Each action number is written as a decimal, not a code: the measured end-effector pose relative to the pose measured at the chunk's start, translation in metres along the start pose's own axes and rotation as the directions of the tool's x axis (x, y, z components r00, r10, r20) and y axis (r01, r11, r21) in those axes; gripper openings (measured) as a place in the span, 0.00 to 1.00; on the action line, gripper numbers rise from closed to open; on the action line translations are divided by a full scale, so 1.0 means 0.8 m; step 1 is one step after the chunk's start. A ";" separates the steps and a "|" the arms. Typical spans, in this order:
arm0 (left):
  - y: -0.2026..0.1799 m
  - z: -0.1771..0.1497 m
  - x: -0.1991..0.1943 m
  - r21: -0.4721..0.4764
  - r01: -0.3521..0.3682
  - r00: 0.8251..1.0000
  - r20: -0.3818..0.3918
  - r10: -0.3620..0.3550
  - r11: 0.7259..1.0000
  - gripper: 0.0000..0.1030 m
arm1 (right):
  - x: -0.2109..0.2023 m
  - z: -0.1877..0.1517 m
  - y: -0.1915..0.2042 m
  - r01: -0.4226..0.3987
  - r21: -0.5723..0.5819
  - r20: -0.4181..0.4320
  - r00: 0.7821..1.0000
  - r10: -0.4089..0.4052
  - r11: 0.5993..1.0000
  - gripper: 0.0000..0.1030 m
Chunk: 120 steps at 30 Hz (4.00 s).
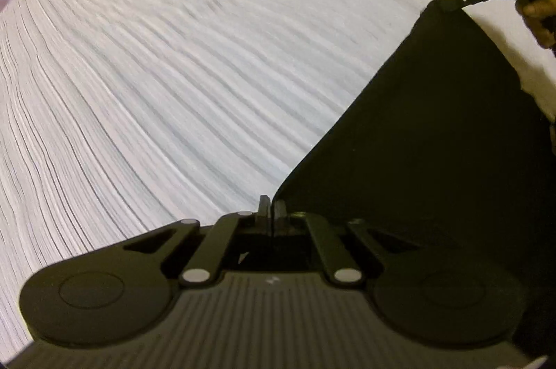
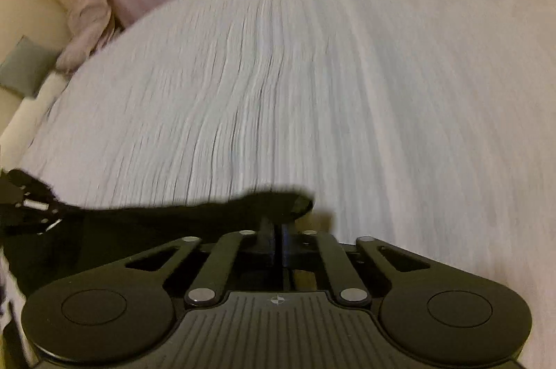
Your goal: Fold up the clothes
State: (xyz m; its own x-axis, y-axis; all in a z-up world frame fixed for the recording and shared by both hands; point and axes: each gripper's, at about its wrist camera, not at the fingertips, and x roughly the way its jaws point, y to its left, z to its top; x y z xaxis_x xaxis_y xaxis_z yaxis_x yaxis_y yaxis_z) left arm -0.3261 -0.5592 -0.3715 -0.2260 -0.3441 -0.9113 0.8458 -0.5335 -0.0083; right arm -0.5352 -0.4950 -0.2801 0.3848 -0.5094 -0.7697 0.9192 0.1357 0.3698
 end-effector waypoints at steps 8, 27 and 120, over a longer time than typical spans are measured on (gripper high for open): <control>0.000 0.009 0.026 -0.009 -0.099 0.995 -0.002 0.099 0.995 0.18 | 0.027 -0.003 0.030 0.184 -0.077 -0.030 0.982 -0.187 0.980 0.13; -0.125 -0.327 -0.243 -0.244 -0.230 0.965 -0.182 0.188 0.942 0.51 | -0.201 -0.230 0.144 0.269 -0.112 -0.092 0.956 -0.280 0.957 0.34; 0.049 -0.692 -0.525 0.048 -0.255 0.919 -0.297 0.258 0.966 0.03 | -0.066 -0.423 0.507 0.390 -0.073 -0.263 0.880 -0.395 0.918 0.70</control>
State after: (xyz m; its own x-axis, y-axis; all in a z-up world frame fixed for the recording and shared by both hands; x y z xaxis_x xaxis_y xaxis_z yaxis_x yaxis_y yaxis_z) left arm 0.0693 -0.0078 -0.2173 0.1539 -0.2243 -0.9623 0.8512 -0.4645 0.2444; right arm -0.1543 -0.1258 -0.2658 -0.0017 -0.2787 -0.9604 0.9999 -0.0122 0.0018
